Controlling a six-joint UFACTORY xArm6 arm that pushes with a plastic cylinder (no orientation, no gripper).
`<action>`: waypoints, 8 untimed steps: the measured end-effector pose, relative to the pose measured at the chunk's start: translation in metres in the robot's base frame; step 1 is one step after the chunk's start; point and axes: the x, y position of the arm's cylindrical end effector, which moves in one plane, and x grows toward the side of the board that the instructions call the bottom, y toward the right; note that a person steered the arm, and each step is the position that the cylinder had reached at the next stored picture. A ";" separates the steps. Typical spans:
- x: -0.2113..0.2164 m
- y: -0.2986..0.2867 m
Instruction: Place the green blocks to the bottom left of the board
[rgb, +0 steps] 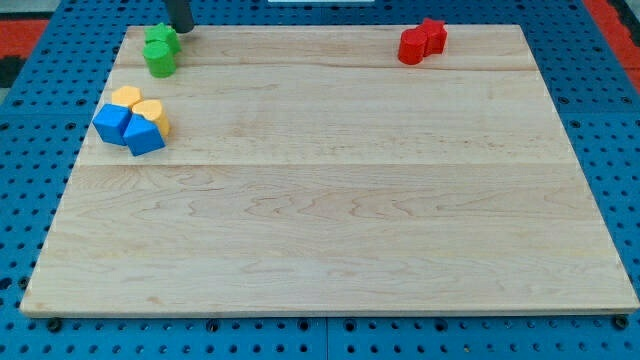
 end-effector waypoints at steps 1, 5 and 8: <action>0.017 -0.023; 0.063 -0.048; 0.105 0.042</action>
